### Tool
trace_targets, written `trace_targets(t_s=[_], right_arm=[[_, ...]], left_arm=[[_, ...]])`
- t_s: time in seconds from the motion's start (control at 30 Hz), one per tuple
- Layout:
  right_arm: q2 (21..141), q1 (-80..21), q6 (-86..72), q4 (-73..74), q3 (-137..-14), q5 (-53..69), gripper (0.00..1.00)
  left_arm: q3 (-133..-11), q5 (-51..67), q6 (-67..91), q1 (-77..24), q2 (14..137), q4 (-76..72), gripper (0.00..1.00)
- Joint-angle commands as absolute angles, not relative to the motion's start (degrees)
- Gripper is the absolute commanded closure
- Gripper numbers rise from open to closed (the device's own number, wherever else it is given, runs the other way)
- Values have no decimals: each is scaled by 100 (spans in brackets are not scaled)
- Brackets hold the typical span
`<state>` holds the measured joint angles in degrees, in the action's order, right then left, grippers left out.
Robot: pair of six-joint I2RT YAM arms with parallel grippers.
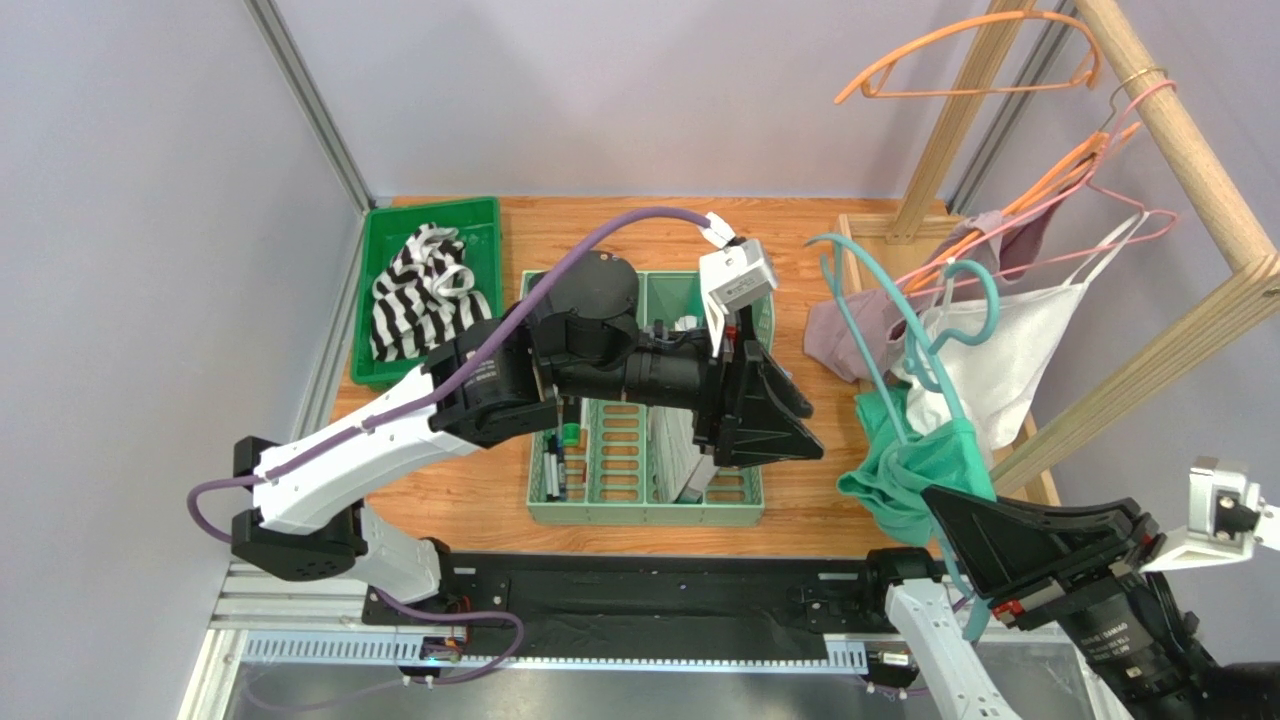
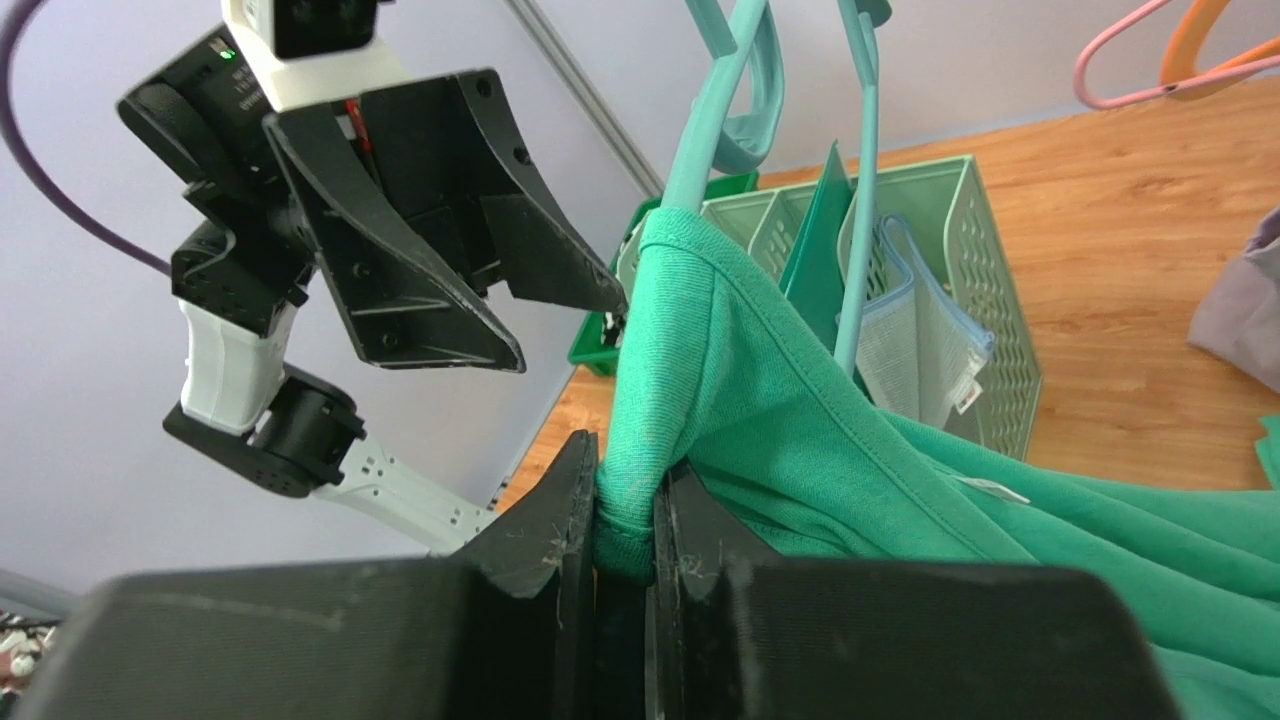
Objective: Remove the tank top from the hanger
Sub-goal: Pick up the hanger from the clothesline, then remove the tank top from the hanger.
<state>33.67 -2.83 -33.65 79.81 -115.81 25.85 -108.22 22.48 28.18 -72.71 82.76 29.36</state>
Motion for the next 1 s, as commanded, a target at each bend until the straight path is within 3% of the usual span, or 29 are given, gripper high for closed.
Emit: trace_targets(t_s=[0.0, 0.5, 0.63, 0.97], right_arm=[[3261, -316, -3576, 7034, -11059, 2980, 100], [3445, -308, -4684, 5810, -10275, 3208, 100], [3445, -307, -4677, 5537, -10002, 3409, 100], [3410, -307, -2857, 5565, -9387, 3480, 100]], left_arm=[[-11459, 1688, 2673, -7646, 8437, 2434, 40], [-12049, 352, 809, -8165, 9167, 2505, 32], [-12401, 298, 1097, -8078, 9228, 2610, 34], [-12621, 19, 2961, -7858, 8737, 2786, 32]])
